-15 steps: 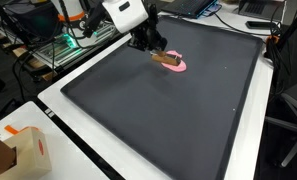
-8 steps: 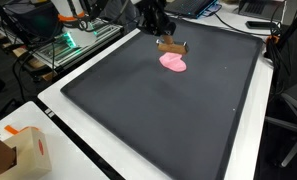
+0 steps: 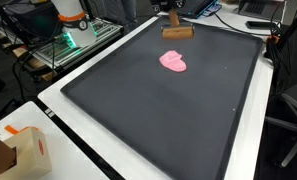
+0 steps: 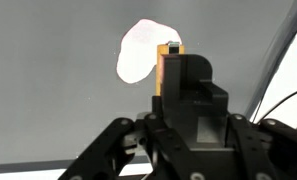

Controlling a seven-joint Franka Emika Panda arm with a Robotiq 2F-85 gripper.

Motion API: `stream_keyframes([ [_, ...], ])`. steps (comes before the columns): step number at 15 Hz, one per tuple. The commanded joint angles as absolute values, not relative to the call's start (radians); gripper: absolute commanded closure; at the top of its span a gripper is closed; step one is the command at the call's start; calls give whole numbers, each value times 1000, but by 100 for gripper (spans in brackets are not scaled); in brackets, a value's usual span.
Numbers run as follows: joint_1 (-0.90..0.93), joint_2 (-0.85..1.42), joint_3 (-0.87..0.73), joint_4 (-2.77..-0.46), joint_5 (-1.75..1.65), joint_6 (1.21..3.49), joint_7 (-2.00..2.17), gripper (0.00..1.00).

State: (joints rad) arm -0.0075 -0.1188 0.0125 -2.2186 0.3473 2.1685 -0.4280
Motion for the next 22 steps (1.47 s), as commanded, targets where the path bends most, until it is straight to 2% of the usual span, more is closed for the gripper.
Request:
stream_keyframes([
  [1,44,-200,63,-2284,180,2240,-318,77],
  [2,40,-147,29,-2235,250,2202,-361,52],
  [10,59,-171,49,-2256,199,2217,-326,52],
  [11,60,-171,64,-2251,162,2217,-291,77],
  [17,102,-143,158,-2191,-40,2198,-39,77],
  [22,147,-35,254,-2081,-286,2130,240,77],
])
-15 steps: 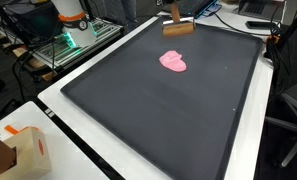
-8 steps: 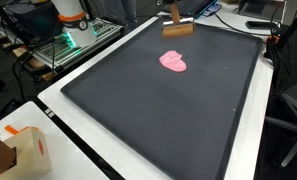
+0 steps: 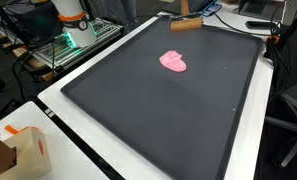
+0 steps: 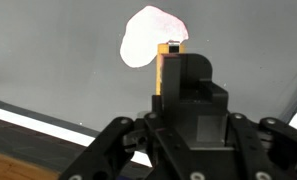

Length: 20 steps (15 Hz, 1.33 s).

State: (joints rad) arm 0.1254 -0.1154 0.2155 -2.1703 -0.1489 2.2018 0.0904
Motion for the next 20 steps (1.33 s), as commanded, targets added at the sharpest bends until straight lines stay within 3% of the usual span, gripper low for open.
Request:
stream_keyframes([
  [1,160,-4,269,-2054,-344,2100,298,77],
  [9,324,234,269,-1842,-593,1820,563,77],
  [20,443,420,194,-1675,-607,1681,745,77],
])
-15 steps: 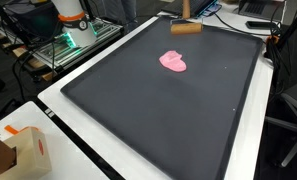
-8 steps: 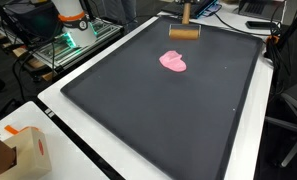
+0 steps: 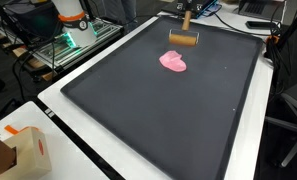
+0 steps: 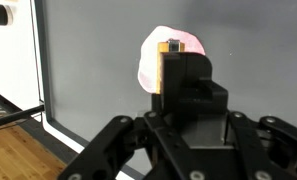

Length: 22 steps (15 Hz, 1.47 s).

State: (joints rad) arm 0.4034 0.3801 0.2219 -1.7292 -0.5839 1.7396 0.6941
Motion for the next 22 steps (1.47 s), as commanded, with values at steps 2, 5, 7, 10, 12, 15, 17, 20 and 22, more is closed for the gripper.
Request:
stream_keyframes([
  [2,454,438,185,-1656,-601,1667,771,77],
  [5,470,461,173,-1632,-601,1644,815,77],
  [7,475,472,168,-1618,-594,1635,833,77],
  [10,476,485,164,-1594,-582,1631,851,77],
  [12,473,491,163,-1578,-570,1634,859,77],
  [15,466,495,158,-1559,-550,1641,865,77],
  [17,464,499,154,-1545,-540,1644,869,77],
  [20,463,504,146,-1525,-523,1646,875,77],
  [22,462,505,142,-1514,-512,1650,877,77],
])
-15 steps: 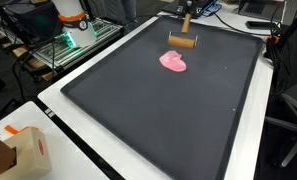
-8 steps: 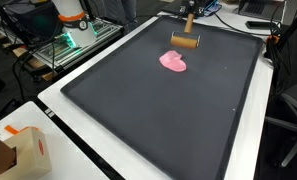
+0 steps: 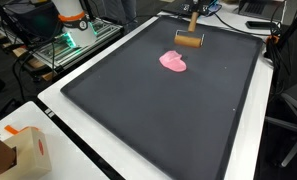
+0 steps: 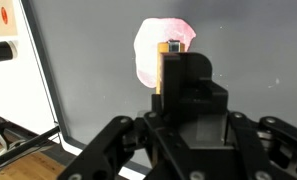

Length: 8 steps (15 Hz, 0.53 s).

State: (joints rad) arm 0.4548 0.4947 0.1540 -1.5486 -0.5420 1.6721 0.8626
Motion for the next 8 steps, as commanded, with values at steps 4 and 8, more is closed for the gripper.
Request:
stream_keyframes([
  [4,460,507,131,-1498,-494,1655,888,77],
  [8,446,503,125,-1495,-475,1673,878,77],
])
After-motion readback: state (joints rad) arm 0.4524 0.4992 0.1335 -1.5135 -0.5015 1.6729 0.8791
